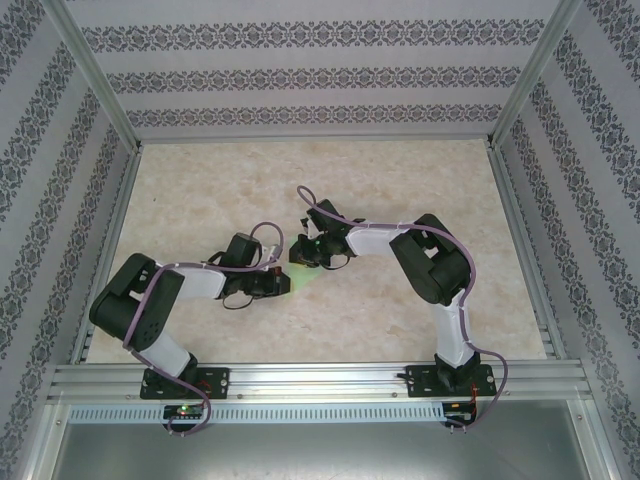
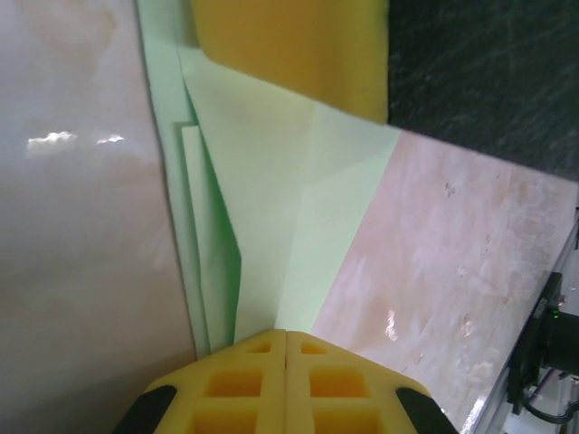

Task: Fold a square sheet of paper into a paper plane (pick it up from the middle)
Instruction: Fourth fold the wing at the center of the table.

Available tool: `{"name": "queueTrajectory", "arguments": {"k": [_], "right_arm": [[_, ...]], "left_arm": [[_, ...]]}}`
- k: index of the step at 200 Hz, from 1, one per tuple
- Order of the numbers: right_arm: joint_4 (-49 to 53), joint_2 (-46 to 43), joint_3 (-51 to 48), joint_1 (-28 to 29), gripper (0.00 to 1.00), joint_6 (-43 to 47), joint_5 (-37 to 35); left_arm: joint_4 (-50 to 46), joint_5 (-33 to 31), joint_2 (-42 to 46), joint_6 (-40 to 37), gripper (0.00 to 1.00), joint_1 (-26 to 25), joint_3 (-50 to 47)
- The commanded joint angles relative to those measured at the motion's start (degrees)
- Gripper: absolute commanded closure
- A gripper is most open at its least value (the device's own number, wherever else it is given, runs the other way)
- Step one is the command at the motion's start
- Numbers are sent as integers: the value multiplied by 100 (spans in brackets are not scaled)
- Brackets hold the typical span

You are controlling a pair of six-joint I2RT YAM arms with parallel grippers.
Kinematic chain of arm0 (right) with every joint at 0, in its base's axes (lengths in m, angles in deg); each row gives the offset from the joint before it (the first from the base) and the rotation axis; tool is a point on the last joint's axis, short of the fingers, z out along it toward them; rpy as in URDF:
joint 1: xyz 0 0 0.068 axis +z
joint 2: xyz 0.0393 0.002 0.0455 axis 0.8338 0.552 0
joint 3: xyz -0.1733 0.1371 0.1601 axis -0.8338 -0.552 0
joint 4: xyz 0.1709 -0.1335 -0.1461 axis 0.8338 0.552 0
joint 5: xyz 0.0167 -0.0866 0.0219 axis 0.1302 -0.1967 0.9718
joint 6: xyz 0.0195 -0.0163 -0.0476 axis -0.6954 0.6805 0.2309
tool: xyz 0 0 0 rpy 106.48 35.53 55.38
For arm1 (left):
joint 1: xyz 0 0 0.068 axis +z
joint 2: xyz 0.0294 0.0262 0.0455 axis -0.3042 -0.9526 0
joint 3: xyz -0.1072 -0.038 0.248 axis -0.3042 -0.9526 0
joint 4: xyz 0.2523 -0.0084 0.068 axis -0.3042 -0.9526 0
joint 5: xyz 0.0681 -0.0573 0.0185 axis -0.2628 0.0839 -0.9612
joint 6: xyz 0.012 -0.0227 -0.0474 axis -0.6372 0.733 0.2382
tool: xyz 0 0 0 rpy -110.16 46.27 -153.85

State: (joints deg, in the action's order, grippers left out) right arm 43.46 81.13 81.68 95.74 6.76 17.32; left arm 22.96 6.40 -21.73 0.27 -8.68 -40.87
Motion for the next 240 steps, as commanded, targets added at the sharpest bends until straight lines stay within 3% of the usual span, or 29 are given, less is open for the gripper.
{"name": "queueTrajectory", "arguments": {"k": [1, 42, 102, 128, 161, 194, 240], "right_arm": [[316, 371, -164, -34, 86, 124, -343], [295, 386, -173, -35, 86, 100, -344], [300, 356, -164, -13, 85, 83, -370], [276, 354, -155, 12, 85, 66, -339], [254, 385, -142, 37, 85, 45, -328], [190, 372, -155, 44, 85, 4, -308], [28, 398, -203, 39, 85, -101, -239]], "left_arm": [[-1176, -258, 125, -425, 94, -73, -117], [-1425, -51, 315, -468, 94, -70, -304], [-2459, -810, 911, -339, 95, -68, -377], [-2444, -776, 1441, -241, 96, -70, -339], [-2112, -730, 2292, 31, 90, -72, -79], [-1344, -124, 1616, 142, 90, -71, 375], [-585, 105, 662, 167, 90, -76, 634]]}}
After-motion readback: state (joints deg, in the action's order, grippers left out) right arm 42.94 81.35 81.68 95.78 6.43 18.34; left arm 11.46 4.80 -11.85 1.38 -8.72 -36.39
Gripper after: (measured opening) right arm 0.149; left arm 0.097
